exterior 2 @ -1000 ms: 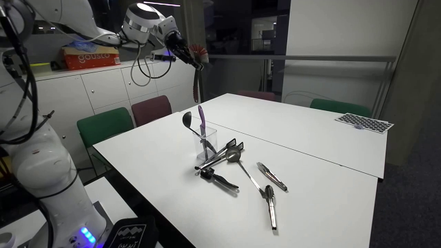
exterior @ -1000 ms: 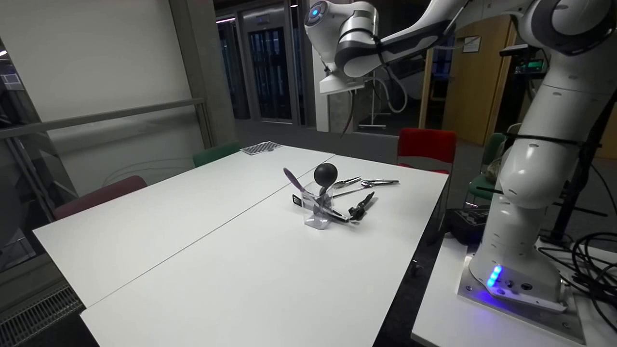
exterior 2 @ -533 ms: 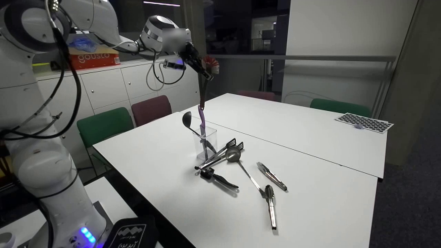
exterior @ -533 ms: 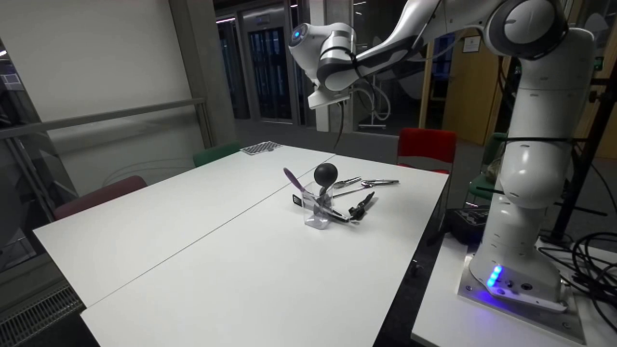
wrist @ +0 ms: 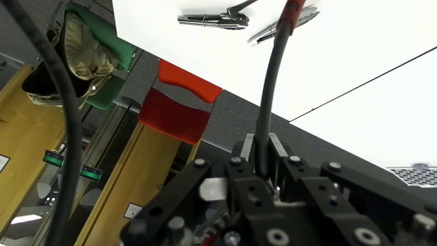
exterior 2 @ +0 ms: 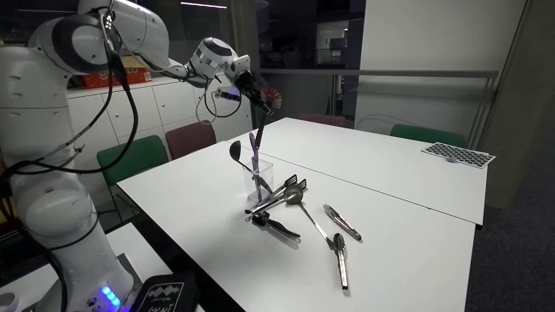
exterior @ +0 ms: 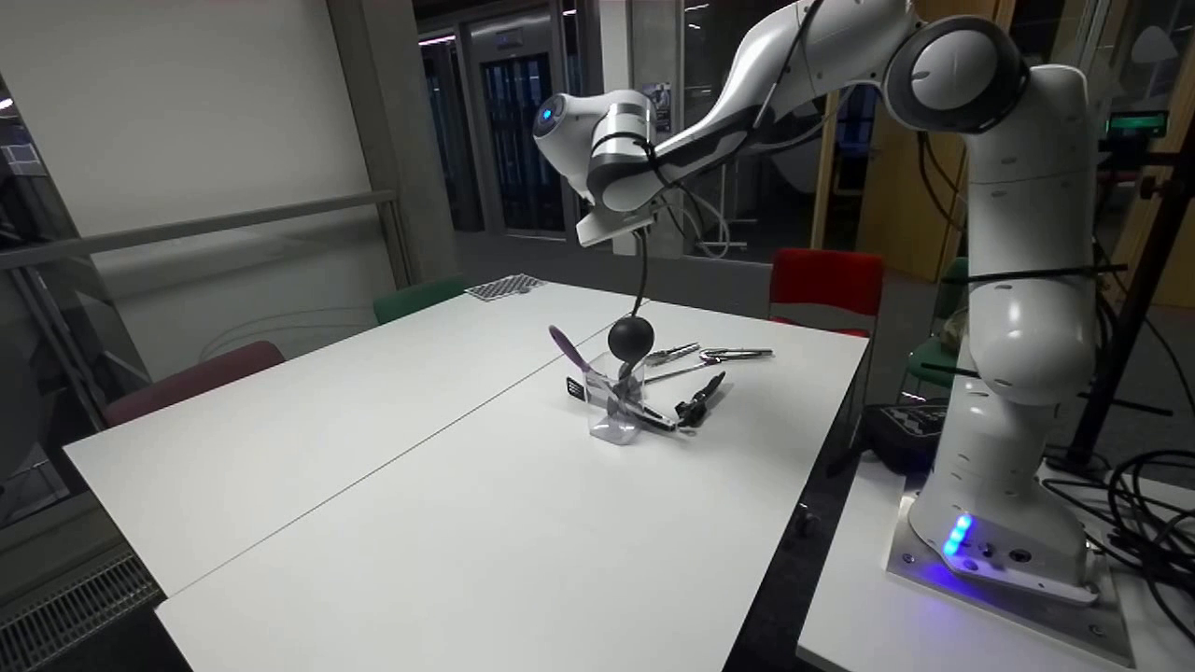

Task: Put the brush in the clear cup

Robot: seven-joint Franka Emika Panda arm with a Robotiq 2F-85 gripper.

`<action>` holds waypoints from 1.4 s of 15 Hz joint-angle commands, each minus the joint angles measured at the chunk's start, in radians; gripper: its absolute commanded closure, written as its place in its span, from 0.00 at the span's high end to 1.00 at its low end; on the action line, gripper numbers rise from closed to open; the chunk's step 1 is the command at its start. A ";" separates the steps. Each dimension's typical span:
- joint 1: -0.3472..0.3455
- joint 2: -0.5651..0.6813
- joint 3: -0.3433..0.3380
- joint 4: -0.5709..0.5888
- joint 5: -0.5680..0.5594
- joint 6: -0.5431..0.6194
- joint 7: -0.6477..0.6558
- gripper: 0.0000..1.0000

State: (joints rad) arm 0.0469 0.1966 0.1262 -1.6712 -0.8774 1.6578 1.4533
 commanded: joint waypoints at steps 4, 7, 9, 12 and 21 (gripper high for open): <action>0.045 0.125 -0.039 0.070 0.017 0.011 -0.027 0.03; 0.058 0.163 -0.046 0.092 0.019 0.008 -0.023 0.03; 0.067 0.190 -0.052 0.114 0.020 0.005 -0.016 0.03; 0.073 0.227 -0.058 0.152 0.024 0.003 -0.004 0.03; 0.095 0.367 -0.101 0.266 0.025 -0.008 -0.017 0.03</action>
State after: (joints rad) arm 0.1188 0.5225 0.0568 -1.4674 -0.8719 1.6596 1.4574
